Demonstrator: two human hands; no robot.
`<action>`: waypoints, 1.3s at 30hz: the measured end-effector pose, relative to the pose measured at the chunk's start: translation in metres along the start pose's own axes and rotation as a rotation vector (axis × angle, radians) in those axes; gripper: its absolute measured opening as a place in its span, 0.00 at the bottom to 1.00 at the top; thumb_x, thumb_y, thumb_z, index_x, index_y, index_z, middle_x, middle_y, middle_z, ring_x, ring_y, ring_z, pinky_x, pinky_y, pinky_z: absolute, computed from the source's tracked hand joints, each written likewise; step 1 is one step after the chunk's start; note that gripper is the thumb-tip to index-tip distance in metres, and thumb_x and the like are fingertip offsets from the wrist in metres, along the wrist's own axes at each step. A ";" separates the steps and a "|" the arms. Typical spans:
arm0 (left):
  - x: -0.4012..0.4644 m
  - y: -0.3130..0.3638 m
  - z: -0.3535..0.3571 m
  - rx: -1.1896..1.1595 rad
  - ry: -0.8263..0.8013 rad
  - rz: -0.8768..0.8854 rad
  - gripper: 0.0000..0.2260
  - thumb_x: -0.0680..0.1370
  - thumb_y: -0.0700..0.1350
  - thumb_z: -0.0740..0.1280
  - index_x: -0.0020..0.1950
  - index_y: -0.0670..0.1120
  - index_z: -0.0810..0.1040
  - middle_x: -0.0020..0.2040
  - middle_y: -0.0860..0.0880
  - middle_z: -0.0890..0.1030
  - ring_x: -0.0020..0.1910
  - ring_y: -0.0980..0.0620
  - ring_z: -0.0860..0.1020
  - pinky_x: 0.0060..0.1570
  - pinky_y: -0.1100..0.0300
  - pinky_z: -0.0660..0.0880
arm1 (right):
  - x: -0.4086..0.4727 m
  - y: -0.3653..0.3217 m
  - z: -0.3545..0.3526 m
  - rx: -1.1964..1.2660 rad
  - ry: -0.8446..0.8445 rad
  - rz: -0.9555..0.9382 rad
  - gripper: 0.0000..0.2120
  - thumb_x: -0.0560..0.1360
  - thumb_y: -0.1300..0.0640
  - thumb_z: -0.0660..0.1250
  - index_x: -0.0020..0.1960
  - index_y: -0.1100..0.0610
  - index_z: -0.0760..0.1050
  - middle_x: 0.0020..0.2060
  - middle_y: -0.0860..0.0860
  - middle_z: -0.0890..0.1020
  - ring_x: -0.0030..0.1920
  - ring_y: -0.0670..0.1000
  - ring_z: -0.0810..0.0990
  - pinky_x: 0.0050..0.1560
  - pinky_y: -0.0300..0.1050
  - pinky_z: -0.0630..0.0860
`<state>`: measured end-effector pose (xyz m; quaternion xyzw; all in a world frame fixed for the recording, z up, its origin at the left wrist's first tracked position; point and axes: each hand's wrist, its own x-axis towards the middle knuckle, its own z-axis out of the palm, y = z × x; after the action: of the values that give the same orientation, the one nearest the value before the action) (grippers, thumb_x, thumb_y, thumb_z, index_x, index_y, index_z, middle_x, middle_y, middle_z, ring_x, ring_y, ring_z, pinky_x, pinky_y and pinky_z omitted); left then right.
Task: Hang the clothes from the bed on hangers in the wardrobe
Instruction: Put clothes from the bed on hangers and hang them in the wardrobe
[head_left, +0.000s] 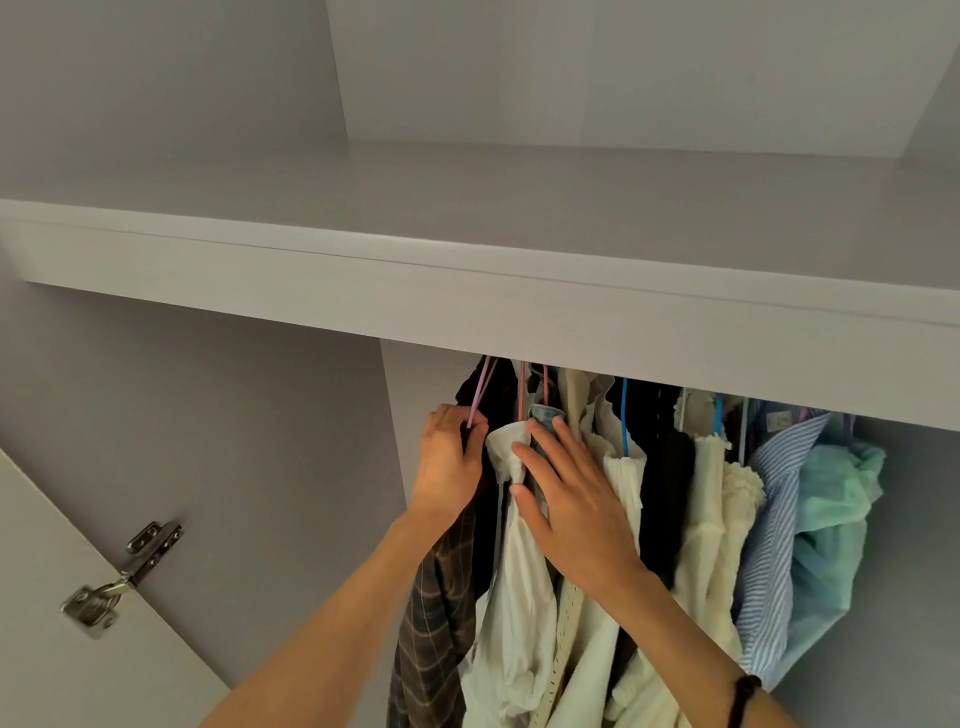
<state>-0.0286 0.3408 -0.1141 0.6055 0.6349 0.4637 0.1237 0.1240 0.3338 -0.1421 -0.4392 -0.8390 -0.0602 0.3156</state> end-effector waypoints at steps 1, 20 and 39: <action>0.000 0.001 -0.001 -0.005 0.005 0.007 0.05 0.79 0.37 0.61 0.50 0.39 0.76 0.46 0.49 0.73 0.52 0.50 0.71 0.48 0.71 0.62 | 0.000 0.000 0.000 0.007 0.000 0.001 0.20 0.78 0.48 0.54 0.65 0.55 0.72 0.69 0.51 0.69 0.73 0.50 0.57 0.70 0.50 0.61; -0.052 0.008 -0.063 -0.011 0.134 0.030 0.06 0.80 0.40 0.60 0.52 0.44 0.77 0.45 0.56 0.72 0.49 0.56 0.71 0.47 0.76 0.65 | 0.024 -0.042 -0.018 0.264 0.134 0.140 0.21 0.76 0.49 0.54 0.57 0.59 0.78 0.53 0.54 0.81 0.57 0.57 0.76 0.59 0.52 0.70; -0.196 -0.060 -0.162 0.277 -0.016 -0.029 0.25 0.74 0.64 0.55 0.59 0.49 0.78 0.56 0.56 0.75 0.58 0.61 0.65 0.61 0.64 0.65 | 0.041 -0.209 0.014 1.228 -0.538 1.040 0.07 0.78 0.60 0.63 0.49 0.64 0.73 0.31 0.54 0.73 0.30 0.50 0.73 0.31 0.43 0.74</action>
<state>-0.1380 0.1062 -0.1501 0.6111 0.7006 0.3649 0.0505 -0.0614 0.2409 -0.0926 -0.5190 -0.4606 0.6654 0.2751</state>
